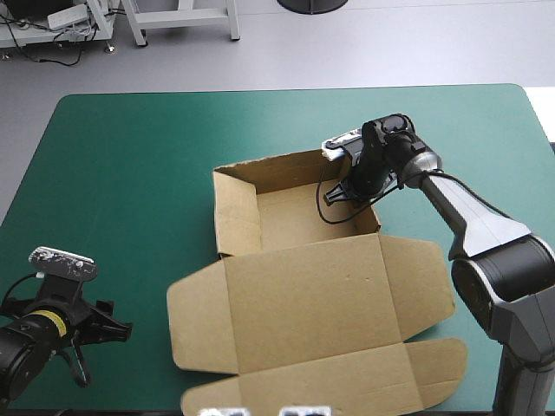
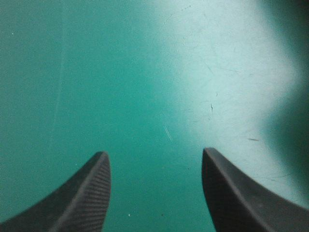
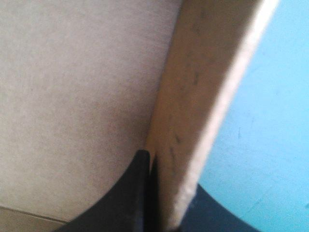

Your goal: Fold the box

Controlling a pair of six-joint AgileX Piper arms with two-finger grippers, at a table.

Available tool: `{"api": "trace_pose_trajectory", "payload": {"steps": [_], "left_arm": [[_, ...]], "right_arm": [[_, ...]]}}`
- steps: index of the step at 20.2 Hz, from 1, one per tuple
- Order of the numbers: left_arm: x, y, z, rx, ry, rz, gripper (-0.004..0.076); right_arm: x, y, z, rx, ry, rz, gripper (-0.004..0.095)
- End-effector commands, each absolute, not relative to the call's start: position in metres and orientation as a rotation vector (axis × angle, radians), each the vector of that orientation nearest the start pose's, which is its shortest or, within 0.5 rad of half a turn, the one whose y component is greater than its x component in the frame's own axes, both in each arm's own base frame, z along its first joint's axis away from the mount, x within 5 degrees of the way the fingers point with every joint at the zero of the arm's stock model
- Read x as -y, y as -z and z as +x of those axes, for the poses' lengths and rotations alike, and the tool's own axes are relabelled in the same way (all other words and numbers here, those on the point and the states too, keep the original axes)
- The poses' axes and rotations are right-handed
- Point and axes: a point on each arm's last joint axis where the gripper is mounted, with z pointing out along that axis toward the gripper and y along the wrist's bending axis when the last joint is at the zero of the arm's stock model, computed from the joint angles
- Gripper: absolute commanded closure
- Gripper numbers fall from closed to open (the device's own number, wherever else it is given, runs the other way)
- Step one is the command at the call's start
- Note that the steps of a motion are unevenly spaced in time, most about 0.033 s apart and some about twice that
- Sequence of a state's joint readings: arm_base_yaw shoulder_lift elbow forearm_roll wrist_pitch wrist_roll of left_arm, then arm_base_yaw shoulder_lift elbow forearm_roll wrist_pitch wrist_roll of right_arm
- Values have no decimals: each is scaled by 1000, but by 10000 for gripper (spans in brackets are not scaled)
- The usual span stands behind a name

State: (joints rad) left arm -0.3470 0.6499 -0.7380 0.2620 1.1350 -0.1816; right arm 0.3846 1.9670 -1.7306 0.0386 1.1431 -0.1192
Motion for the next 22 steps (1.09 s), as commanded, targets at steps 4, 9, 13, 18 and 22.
{"api": "trace_pose_trajectory", "payload": {"steps": [4, 9, 13, 18, 22], "left_arm": [[11, -322, 93, -2511, -117, 201, 318], [11, -322, 93, -2514, -116, 196, 318], [11, -322, 93, -2515, -112, 187, 319], [11, -322, 93, -2515, -101, 158, 319], [11, -322, 93, -2516, -92, 138, 318]], "right_arm": [[-75, -329, 412, -2643, 70, -606, 933], [63, -344, 417, -2671, 181, -259, 933], [132, -326, 410, -2735, 216, -87, 933], [153, -294, 420, -2761, 99, -78, 931], [154, -290, 421, -2784, 100, -162, 717]]}}
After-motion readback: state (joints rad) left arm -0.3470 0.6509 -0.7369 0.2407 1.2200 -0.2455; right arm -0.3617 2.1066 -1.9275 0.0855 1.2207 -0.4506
